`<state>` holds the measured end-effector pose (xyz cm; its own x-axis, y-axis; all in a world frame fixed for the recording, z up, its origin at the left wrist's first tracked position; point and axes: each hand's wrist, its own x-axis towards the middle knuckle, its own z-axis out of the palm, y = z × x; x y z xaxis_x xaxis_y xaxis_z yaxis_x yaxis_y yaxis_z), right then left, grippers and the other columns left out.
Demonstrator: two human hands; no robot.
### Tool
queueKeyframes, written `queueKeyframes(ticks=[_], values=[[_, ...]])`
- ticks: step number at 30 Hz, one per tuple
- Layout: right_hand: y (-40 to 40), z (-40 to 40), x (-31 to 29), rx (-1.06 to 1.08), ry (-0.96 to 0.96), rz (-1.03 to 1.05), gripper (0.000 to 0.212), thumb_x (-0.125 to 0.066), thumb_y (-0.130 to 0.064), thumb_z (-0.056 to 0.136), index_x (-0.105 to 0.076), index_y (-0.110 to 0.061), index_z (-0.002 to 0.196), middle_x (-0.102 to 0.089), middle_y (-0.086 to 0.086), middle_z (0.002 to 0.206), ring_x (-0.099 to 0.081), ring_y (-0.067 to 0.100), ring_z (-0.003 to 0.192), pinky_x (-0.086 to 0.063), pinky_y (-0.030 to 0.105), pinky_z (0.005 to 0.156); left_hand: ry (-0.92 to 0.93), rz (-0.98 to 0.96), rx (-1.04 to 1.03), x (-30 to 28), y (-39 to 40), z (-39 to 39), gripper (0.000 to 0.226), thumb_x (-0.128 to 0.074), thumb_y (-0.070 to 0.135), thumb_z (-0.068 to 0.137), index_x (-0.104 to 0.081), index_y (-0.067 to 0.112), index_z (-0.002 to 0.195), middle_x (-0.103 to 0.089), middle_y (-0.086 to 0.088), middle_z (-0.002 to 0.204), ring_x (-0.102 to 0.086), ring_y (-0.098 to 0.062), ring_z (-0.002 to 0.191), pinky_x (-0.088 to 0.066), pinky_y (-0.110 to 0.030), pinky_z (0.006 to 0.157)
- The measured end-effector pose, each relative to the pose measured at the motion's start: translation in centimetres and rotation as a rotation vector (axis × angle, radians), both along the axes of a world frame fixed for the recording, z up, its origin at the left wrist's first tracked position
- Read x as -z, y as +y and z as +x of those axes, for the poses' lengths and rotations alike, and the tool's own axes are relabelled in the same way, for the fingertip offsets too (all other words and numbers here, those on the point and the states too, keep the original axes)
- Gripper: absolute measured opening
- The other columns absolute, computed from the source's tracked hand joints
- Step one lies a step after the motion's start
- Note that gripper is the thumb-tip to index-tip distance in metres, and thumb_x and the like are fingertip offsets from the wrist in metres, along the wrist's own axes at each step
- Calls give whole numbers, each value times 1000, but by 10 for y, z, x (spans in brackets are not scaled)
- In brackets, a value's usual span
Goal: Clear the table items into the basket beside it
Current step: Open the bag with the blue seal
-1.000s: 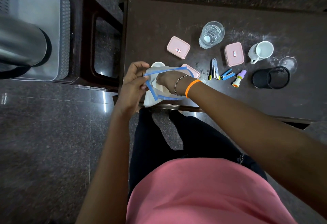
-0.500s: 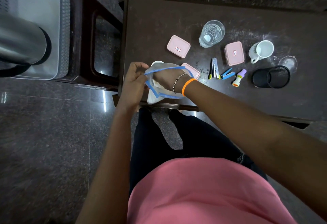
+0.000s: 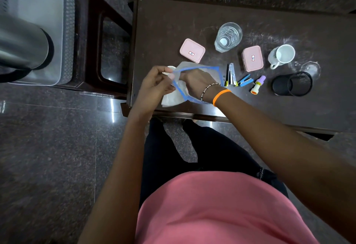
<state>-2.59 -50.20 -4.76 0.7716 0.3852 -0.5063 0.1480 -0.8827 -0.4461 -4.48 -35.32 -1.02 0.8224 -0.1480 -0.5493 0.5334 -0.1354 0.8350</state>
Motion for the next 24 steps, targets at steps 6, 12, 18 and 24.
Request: queueKeyframes(ticks=[6, 12, 18, 24], values=[[3, -6, 1, 283, -118, 356, 19, -51, 13, 73, -60, -3, 78, -52, 9, 74, -44, 17, 73, -29, 23, 69, 356, 239, -99, 50, 15, -6, 56, -47, 52, 89, -42, 19, 135, -51, -1, 134, -53, -16, 116, -41, -30, 95], [-3, -25, -21, 161, -77, 226, 32, -37, -8, 84, -62, 8, 71, -65, 19, 73, -59, 30, 76, -29, 32, 59, 505, 56, -143, 64, 16, -12, 16, -50, 29, 94, -62, 18, 90, -70, 5, 78, -61, -14, 76, -50, -28, 63], [-28, -18, -19, 388, -322, 267, 25, -34, -7, 65, -38, -21, 44, -43, 9, 50, -52, 5, 53, -36, 15, 48, 563, -24, -208, 63, 26, -18, 26, -50, 16, 94, -54, 5, 117, -61, -9, 115, -59, -24, 105, -58, -30, 77], [-69, -8, -25, 908, -146, 743, 39, -40, 14, 66, -68, -12, 75, -66, -12, 80, -59, -7, 79, -45, 10, 73, 577, -182, -394, 54, 28, -20, 29, -48, 6, 91, -48, 3, 120, -60, -8, 109, -59, -25, 100, -61, -31, 64]])
